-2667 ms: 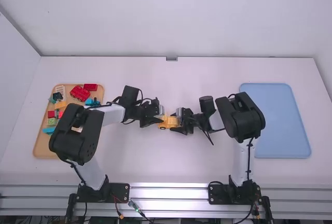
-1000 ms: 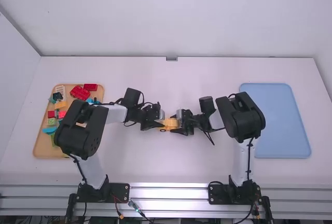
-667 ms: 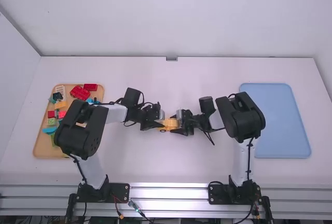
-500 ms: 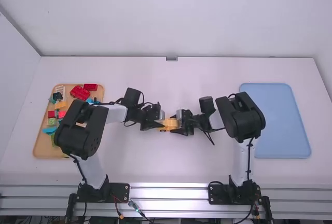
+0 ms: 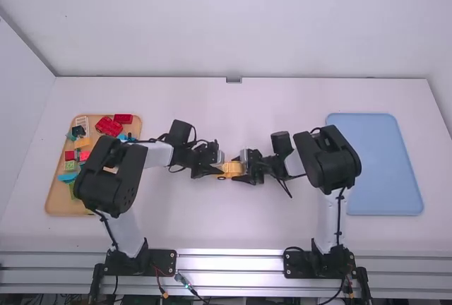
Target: Assemble lego blocks to make yellow taxi
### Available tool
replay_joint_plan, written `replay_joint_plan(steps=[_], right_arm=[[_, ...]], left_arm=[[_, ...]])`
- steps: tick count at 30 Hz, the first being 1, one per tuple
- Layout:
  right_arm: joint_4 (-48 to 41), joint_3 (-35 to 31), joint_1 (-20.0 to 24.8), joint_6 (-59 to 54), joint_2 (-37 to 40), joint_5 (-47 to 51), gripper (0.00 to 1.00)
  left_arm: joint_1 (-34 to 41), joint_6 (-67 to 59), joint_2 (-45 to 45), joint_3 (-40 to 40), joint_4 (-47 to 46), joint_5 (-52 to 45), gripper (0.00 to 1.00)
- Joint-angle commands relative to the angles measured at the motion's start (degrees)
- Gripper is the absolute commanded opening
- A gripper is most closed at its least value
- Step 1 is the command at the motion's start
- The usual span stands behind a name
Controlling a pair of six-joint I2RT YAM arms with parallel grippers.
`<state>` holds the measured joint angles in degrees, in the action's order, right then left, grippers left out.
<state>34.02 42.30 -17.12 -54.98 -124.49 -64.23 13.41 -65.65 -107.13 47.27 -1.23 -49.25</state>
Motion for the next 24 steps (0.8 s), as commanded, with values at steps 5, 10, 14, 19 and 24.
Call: replay_joint_plan(steps=[5, 10, 14, 19, 24], right_arm=[[0.04, 0.13, -0.55, -0.39, -0.79, -0.46, 0.58], [-0.50, 0.59, -0.39, -0.39, -0.79, -0.48, 0.58], [-3.06, 1.73, -0.83, -0.59, -0.79, -0.44, 0.58], [-5.11, 2.84, -0.83, -0.61, -0.79, -0.26, 0.58], [-4.76, 2.73, -0.44, -0.59, -0.79, -0.28, 0.58]], left_arm=[[0.50, 0.22, -1.73, -0.92, -1.07, 0.59, 0.20], [0.46, 0.22, -1.73, -0.92, -1.31, 0.83, 0.48], [0.48, 0.22, -1.73, -0.92, -1.29, 0.83, 0.86], [0.48, 0.20, -1.33, 1.18, -3.48, 0.66, 0.99], [-0.66, 0.20, 2.51, 7.56, -14.97, 0.20, 0.99]])
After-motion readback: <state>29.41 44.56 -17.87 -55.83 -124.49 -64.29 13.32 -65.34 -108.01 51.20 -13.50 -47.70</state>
